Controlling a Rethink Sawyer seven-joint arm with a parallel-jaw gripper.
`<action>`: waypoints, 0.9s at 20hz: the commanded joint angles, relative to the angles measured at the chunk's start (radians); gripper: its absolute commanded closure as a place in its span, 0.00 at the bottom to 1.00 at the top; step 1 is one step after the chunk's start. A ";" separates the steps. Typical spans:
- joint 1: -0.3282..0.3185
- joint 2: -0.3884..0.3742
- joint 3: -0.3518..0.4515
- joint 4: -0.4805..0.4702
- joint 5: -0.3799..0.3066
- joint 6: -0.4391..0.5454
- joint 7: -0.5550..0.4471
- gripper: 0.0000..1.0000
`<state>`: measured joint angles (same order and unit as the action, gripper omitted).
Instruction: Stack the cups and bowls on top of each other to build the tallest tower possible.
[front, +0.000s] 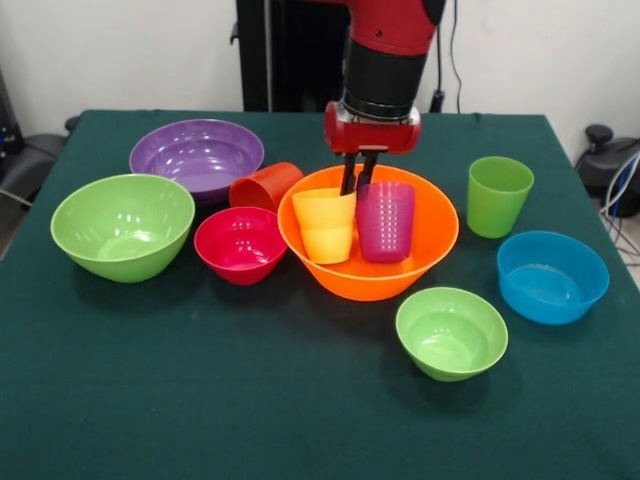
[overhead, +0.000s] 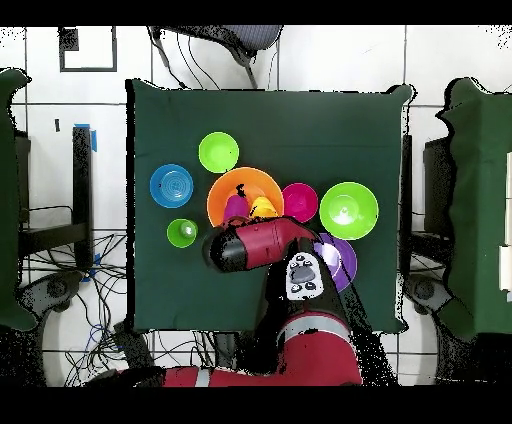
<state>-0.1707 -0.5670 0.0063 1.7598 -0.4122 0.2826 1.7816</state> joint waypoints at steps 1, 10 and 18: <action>0.002 -0.023 0.072 0.026 0.026 0.179 0.018 1.00; 0.001 -0.011 0.079 0.034 0.013 0.183 0.026 1.00; -0.002 -0.030 0.083 0.075 0.005 0.177 0.028 1.00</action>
<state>-0.1707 -0.6032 0.0079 1.7703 -0.4124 0.3738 1.7816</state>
